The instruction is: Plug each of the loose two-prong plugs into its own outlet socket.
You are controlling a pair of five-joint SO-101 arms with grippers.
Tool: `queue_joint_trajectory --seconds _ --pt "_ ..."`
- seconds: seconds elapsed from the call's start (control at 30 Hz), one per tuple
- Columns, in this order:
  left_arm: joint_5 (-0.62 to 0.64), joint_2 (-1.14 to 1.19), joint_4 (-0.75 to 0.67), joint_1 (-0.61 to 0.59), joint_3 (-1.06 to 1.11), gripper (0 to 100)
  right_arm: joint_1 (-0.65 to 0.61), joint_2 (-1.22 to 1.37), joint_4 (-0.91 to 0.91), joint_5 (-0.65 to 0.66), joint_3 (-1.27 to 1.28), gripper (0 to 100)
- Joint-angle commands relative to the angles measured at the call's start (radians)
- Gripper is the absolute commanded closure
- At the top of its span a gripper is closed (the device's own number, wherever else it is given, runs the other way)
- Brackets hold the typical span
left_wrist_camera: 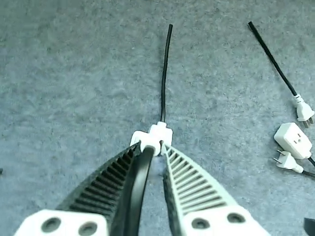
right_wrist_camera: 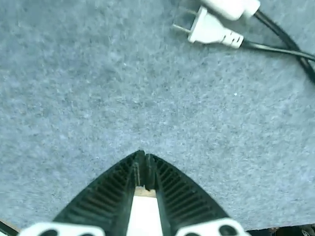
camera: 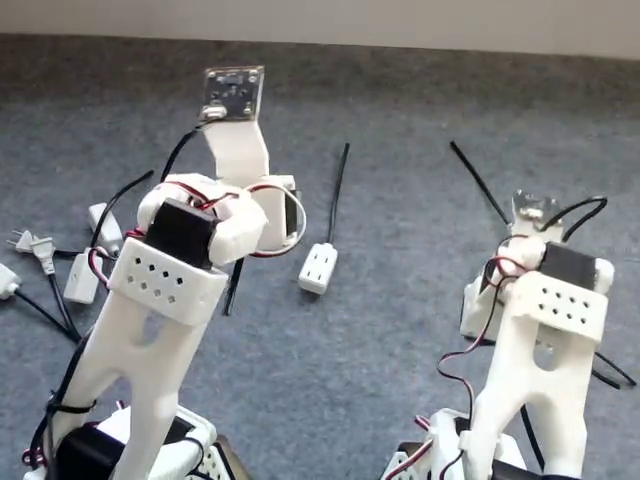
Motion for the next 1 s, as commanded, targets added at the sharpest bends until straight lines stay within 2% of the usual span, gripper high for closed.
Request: queue_joint_trajectory --seconds 0.0,0.17,0.43,0.67,0.8,0.97 --pt "0.068 0.002 0.071 0.047 -0.051 99 0.008 -0.018 -0.074 -0.009 0.079 99.1" --pt "0.072 0.015 0.087 0.056 0.033 99 0.008 -0.016 -0.13 -0.009 0.148 99.1" --pt "0.071 0.015 -0.282 0.024 0.326 99 0.008 -0.016 -0.236 -0.009 0.242 99.1" --pt "0.064 0.015 -0.454 0.024 0.46 99 0.008 -0.016 -0.265 -0.009 0.252 99.1" --pt "-0.008 0.015 -0.491 0.041 0.492 99 0.007 -0.016 -0.265 -0.009 0.252 99.1" --pt "-0.023 0.015 -0.496 0.096 0.493 99 0.004 -0.016 -0.265 -0.009 0.252 99.1"
